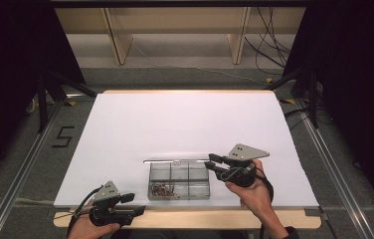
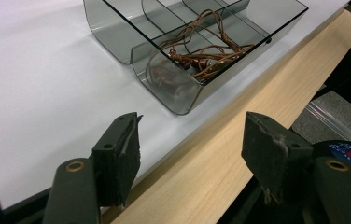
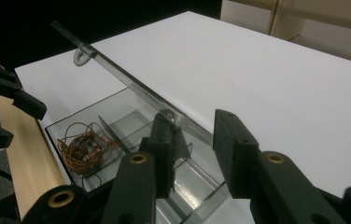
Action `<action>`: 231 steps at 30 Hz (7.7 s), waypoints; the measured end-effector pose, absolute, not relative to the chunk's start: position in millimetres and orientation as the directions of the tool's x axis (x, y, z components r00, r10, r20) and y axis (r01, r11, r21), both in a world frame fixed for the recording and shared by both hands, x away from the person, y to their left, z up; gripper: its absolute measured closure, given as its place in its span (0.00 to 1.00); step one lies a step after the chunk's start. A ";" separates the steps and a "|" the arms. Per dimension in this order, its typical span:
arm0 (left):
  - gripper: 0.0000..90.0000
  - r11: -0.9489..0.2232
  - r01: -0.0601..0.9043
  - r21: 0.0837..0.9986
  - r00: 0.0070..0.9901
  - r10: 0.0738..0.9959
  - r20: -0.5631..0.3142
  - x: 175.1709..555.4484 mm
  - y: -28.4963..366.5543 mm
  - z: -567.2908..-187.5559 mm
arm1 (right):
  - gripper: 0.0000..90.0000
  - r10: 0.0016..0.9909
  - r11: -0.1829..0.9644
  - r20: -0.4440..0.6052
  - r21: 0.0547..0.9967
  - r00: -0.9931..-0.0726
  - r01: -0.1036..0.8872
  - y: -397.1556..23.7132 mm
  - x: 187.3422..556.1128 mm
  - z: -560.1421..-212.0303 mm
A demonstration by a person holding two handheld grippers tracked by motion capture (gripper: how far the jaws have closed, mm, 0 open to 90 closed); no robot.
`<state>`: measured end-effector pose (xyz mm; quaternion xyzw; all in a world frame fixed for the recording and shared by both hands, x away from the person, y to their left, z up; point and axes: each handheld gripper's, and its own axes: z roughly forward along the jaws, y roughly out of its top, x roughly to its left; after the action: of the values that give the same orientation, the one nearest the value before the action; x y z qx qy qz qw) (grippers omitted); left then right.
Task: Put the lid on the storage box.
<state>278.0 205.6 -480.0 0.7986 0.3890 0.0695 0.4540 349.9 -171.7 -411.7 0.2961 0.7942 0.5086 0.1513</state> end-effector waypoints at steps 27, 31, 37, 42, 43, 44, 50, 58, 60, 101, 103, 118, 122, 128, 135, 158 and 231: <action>0.40 -0.298 0.564 0.770 0.693 0.679 -0.244 278.0 206.1 -480.2 | 0.81 0.619 0.315 0.097 0.878 -0.779 0.360 -176.6 339.0 -423.1; 0.40 -0.303 0.564 0.768 0.693 0.679 -0.242 277.9 206.3 -479.8 | 0.81 0.630 0.319 0.111 0.866 -0.769 0.386 -177.3 335.2 -424.4; 0.40 -0.296 0.560 0.774 0.692 0.681 -0.240 277.7 206.0 -480.0 | 0.81 0.621 0.317 0.126 0.862 -0.773 0.395 -178.3 334.1 -430.3; 0.40 -0.302 0.562 0.770 0.694 0.679 -0.241 277.9 206.2 -479.8 | 0.82 0.629 0.339 0.103 0.856 -0.771 0.391 -180.3 332.8 -433.2; 0.40 -0.298 0.562 0.772 0.693 0.679 -0.242 277.9 205.9 -480.3 | 0.82 0.621 0.343 0.095 0.859 -0.778 0.379 -180.7 334.1 -434.6; 0.40 -0.297 0.564 0.771 0.692 0.679 -0.245 277.6 205.8 -480.4 | 0.83 0.625 0.321 0.124 0.859 -0.771 0.399 -180.1 333.0 -437.6; 0.40 -0.293 0.562 0.773 0.692 0.679 -0.246 277.5 205.6 -480.5 | 0.83 0.626 0.321 0.169 0.834 -0.761 0.449 -180.7 331.5 -441.7; 0.40 -0.280 0.562 0.778 0.688 0.680 -0.253 277.4 204.5 -480.6 | 0.84 0.623 0.335 0.168 0.825 -0.764 0.454 -181.7 329.7 -444.4; 0.40 -0.279 0.566 0.775 0.686 0.682 -0.255 277.1 204.4 -480.6 | 0.85 0.623 0.324 0.183 0.824 -0.760 0.465 -181.4 328.8 -446.0; 0.38 -0.280 0.566 0.775 0.686 0.682 -0.254 277.4 205.3 -479.2 | 0.85 0.615 0.358 0.195 0.794 -0.764 0.491 -187.5 321.7 -459.6; 0.38 -0.286 0.562 0.776 0.690 0.680 -0.249 277.6 205.5 -479.4 | 0.85 0.597 0.363 0.190 0.803 -0.780 0.473 -187.3 323.2 -461.1; 0.38 -0.292 0.559 0.776 0.694 0.677 -0.246 277.4 205.3 -479.7 | 0.84 0.615 0.383 0.179 0.783 -0.768 0.489 -190.6 323.1 -466.2; 0.38 -0.284 0.563 0.776 0.688 0.680 -0.251 277.2 204.9 -479.5 | 0.84 0.610 0.385 0.206 0.767 -0.765 0.514 -190.0 323.0 -468.8; 0.38 -0.287 0.559 0.778 0.691 0.680 -0.246 277.2 204.6 -480.0 | 0.84 0.619 0.368 0.229 0.760 -0.751 0.535 -192.6 323.2 -469.1; 0.38 -0.278 0.566 0.776 0.685 0.682 -0.255 276.8 204.1 -480.2 | 0.83 0.629 0.373 0.189 0.777 -0.754 0.506 -195.3 324.9 -468.3; 0.37 -0.264 0.577 0.773 0.668 0.696 -0.261 281.1 206.8 -482.2 | 0.33 0.734 0.232 0.227 0.802 -0.640 0.551 -206.2 330.0 -468.9; 0.28 -0.268 0.557 0.786 0.670 0.704 -0.236 276.9 200.3 -487.3 | 0.18 0.669 0.316 0.204 0.792 -0.714 0.522 -212.6 264.7 -480.7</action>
<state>276.9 200.3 -487.3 0.7922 0.3979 0.0802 0.4557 264.7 -212.6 -480.7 0.3690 0.8070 0.4539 0.0810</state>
